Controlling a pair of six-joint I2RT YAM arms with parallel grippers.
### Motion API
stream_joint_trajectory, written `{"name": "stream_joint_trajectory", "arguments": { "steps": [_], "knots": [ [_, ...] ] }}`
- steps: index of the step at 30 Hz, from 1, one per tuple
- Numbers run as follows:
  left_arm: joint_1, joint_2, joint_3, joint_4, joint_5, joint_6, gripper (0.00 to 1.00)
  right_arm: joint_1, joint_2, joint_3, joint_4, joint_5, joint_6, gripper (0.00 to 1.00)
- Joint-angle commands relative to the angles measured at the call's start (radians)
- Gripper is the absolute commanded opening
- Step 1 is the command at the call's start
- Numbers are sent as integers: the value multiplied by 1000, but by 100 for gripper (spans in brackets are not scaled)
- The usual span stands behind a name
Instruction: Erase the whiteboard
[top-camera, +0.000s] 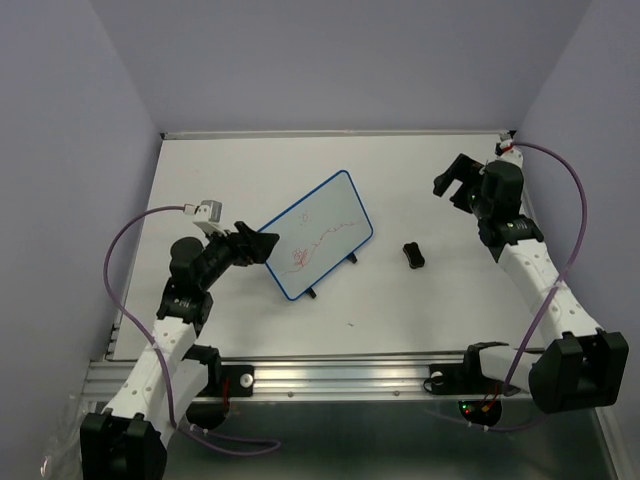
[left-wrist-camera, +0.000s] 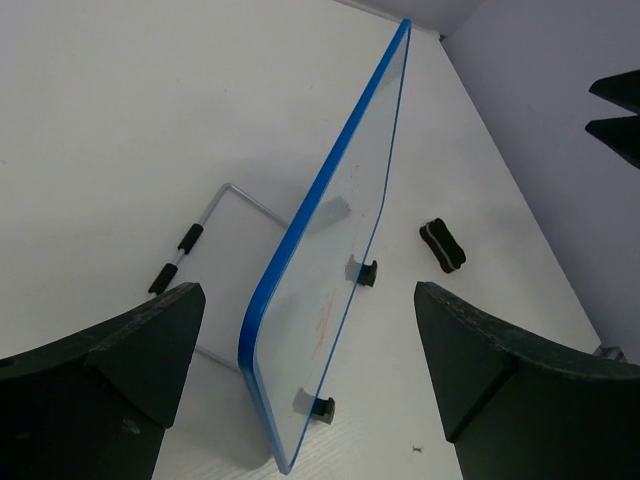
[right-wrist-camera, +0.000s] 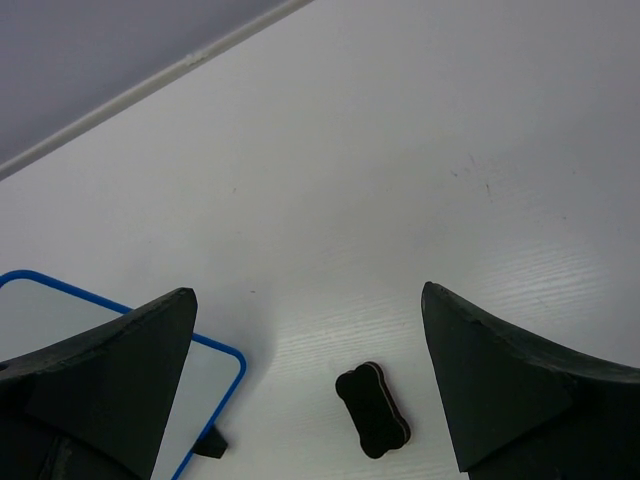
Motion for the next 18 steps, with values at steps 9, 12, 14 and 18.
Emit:
{"name": "stream_joint_trajectory", "arguments": {
  "steps": [9,12,14,18],
  "knots": [
    [-12,-68,-136,167,-19,29,99,-1,-39,-49,157,-106,-27,100],
    [-12,-29,-150,194,-17,30,96,-1,-27,-55,179,-140,-25,100],
    [-12,-12,-161,213,-12,32,83,-1,-4,-53,180,-163,-27,100],
    [-12,-26,-184,246,21,30,65,-1,35,-56,177,-189,-31,100]
  ]
}}
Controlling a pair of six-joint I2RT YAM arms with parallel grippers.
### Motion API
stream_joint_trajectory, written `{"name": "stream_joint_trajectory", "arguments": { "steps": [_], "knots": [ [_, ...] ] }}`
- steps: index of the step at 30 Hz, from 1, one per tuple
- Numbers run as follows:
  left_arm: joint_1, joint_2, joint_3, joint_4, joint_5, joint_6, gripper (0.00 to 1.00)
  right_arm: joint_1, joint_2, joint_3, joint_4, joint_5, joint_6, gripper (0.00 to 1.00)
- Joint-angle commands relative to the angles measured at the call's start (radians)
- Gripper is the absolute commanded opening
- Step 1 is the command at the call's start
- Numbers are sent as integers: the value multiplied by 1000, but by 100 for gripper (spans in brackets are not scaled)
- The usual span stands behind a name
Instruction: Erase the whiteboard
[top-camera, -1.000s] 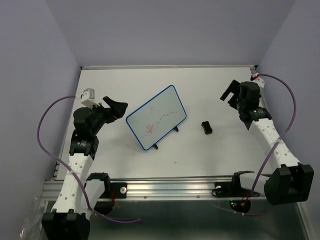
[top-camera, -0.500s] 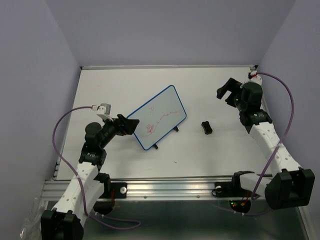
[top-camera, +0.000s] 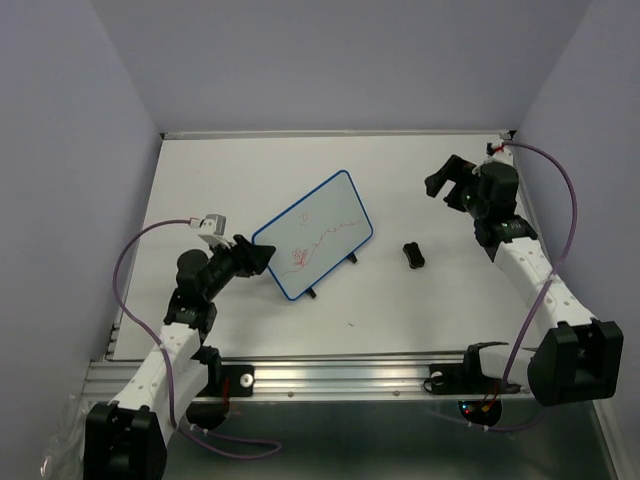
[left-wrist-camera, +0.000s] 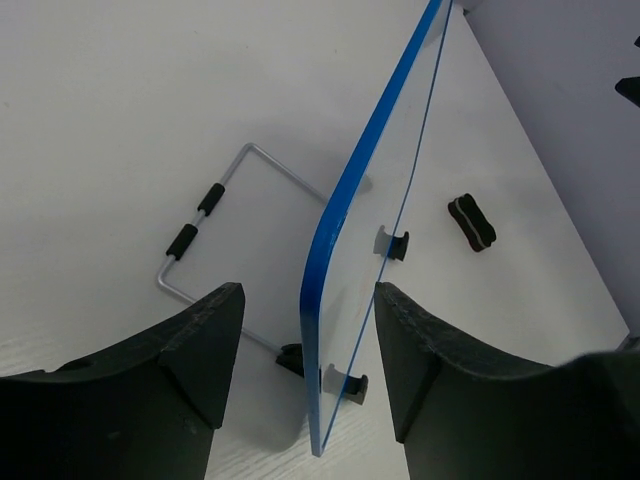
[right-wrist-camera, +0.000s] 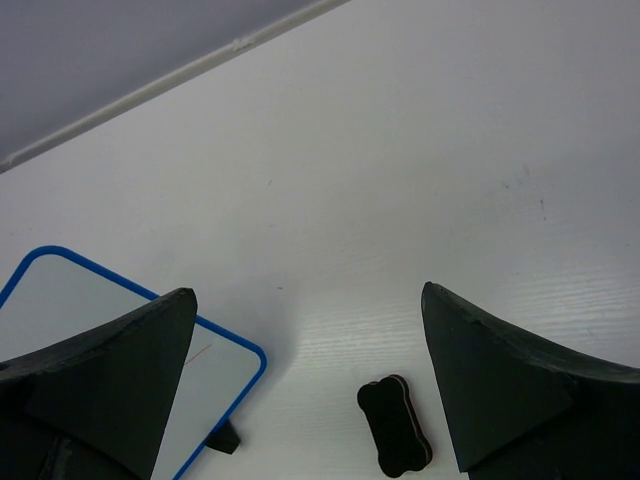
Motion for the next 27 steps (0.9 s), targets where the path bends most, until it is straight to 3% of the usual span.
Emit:
{"name": "stream_joint_trajectory", "arguments": {
  "steps": [1,13,19,22,27],
  "knots": [
    [-4,-39,-31,128,45,11,61,-1,36,-12,54,-54,-21,100],
    [-4,-79,-53,145,39,3,51,-1,90,-77,50,-145,7,100],
    [-4,-29,-39,153,55,7,39,-1,105,-126,14,-133,11,100],
    [-4,-15,-39,167,83,8,32,-1,119,-140,-12,-117,-1,100],
    [-4,-12,-44,174,91,5,6,-1,140,-161,-55,-84,-24,100]
  ]
}}
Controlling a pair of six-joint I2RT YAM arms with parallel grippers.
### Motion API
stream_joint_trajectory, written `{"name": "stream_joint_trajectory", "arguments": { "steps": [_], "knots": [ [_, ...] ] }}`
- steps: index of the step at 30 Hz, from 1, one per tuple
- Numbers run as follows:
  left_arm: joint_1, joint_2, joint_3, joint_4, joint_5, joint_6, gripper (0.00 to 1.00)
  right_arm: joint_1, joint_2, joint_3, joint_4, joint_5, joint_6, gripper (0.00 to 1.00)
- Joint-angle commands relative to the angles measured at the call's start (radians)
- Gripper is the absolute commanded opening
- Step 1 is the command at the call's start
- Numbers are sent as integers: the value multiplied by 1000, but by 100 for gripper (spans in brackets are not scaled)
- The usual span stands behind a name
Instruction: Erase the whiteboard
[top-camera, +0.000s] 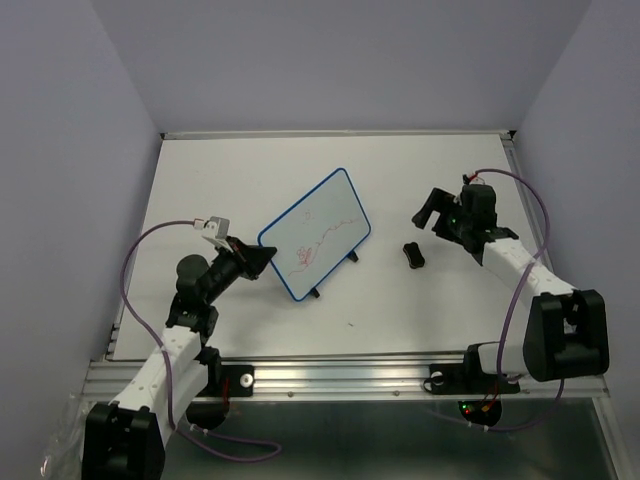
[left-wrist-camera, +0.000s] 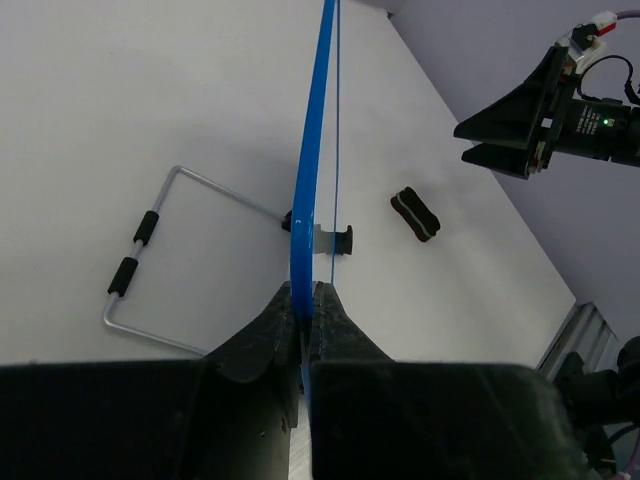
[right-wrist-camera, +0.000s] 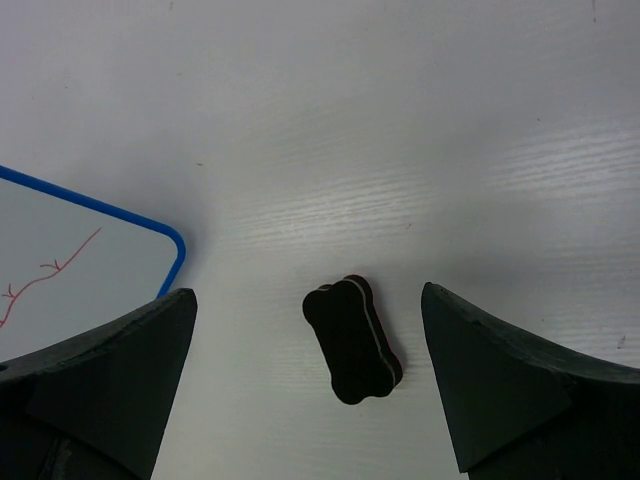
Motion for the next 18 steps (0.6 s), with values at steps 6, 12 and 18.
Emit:
{"name": "stream_joint_trajectory", "arguments": {
  "steps": [6,12,18],
  "knots": [
    [-3,-10,-5,58,-7,23,0,108,72,18,-106,131,-99,100],
    [-4,-27,-31,63,-45,-9,0,139,135,29,-140,195,-119,93],
    [-4,-76,-64,46,-70,-40,0,157,186,55,-139,198,-128,83]
  ]
}}
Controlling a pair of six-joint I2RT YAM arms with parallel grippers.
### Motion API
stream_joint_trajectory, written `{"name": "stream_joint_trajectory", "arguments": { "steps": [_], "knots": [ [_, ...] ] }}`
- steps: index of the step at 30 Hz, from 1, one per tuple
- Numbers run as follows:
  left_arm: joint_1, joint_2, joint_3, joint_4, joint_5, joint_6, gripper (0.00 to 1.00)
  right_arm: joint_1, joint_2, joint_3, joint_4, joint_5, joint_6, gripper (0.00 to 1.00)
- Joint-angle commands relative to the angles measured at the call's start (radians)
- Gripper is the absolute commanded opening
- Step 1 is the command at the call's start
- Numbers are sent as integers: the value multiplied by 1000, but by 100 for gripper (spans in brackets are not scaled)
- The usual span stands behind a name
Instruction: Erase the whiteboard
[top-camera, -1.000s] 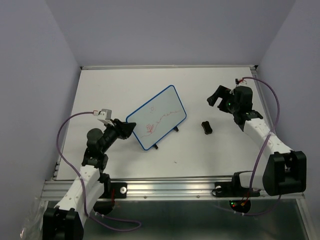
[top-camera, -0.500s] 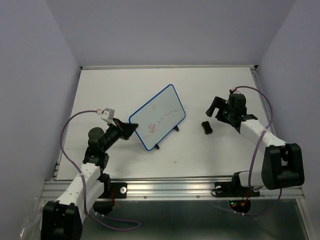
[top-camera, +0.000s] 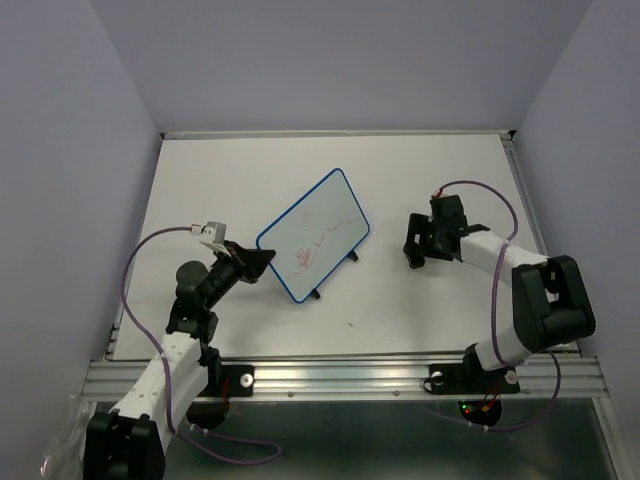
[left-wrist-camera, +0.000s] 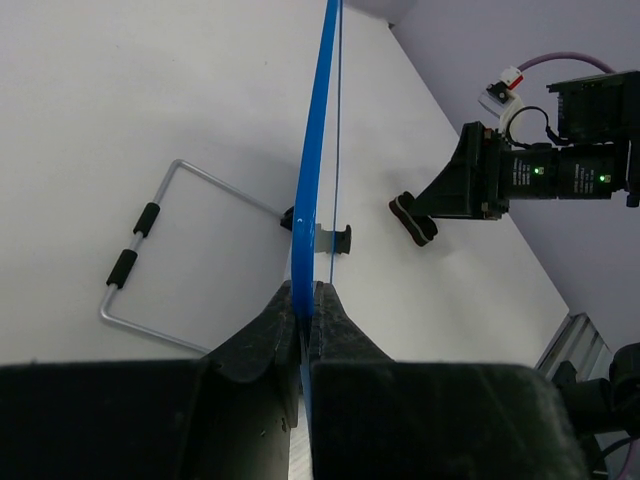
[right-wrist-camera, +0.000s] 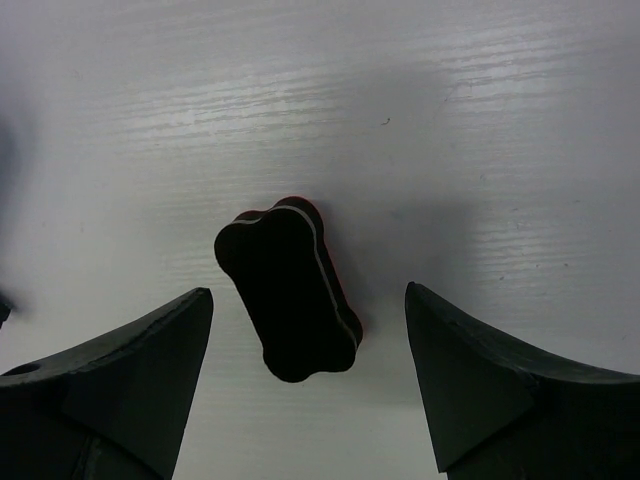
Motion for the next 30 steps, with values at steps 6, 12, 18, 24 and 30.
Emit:
{"name": "stream_joint_trajectory", "arguments": {
  "steps": [6,12,18,24,30],
  "knots": [
    [5,-125,-57,1,-81,-10,0,19,51,54,14,35,-25,70],
    [1,-144,-63,-13,-88,-10,0,19,55,33,48,23,-27,55],
    [-30,-99,-49,-13,-103,-3,0,28,71,24,61,11,-33,48],
    [-53,-63,-35,-14,-120,7,0,39,69,22,61,14,-44,30],
    [-59,-70,-40,-37,-135,-3,0,60,-30,-1,164,-173,-85,16]
  ]
}}
